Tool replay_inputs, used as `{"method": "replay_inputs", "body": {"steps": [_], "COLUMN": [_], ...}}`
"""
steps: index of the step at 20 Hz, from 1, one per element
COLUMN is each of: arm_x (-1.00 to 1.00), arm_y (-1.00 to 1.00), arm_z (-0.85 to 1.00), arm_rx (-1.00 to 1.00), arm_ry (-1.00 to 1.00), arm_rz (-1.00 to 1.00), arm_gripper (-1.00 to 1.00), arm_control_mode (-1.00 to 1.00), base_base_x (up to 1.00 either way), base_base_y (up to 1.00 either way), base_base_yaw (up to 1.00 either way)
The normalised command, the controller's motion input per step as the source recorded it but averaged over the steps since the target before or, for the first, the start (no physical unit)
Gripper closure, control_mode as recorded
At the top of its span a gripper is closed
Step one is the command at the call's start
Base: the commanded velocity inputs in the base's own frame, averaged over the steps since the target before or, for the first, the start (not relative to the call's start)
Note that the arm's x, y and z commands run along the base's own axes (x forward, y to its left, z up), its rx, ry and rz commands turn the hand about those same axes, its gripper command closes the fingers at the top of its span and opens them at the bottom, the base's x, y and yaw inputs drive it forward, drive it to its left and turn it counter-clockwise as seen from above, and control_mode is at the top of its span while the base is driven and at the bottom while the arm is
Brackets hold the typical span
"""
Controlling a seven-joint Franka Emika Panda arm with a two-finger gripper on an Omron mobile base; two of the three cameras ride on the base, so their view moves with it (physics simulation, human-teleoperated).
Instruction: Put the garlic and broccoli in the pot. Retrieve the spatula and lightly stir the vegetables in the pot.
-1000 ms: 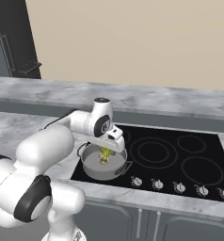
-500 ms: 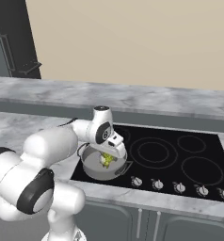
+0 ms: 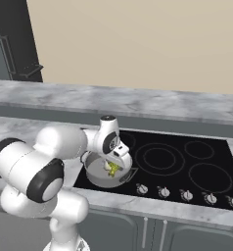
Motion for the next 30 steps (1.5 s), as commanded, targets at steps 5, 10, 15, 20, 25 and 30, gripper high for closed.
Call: {"method": "replay_inputs", "body": {"steps": [5,10,15,20,25,30], "arm_x": [0.2,0.0,-0.01,-0.03,-0.21,-0.4], "arm_y": [-0.06,0.0,0.0,0.0,0.01,0.09], "arm_z": [-0.21,-0.22,0.06,0.21,0.33,0.11], "arm_rx": [0.0,0.0,0.0,0.0,0.0,0.0], "arm_ry": [0.0,0.0,0.01,0.01,0.0,0.03], "arm_rz": [-0.08,-0.07,0.0,0.0,0.0,0.0], "arm_gripper": [1.0,-1.0,-1.0,-1.0,-1.0,-1.0], "arm_control_mode": [-1.0,-1.0,-1.0,-1.0,-1.0,-1.0], "base_base_x": [0.0,0.0,0.0,0.0,0.0,0.0], "base_base_y": [0.0,0.0,0.0,0.0,0.0,0.0], "base_base_yaw": [0.0,0.0,0.0,0.0,0.0,0.0]}}
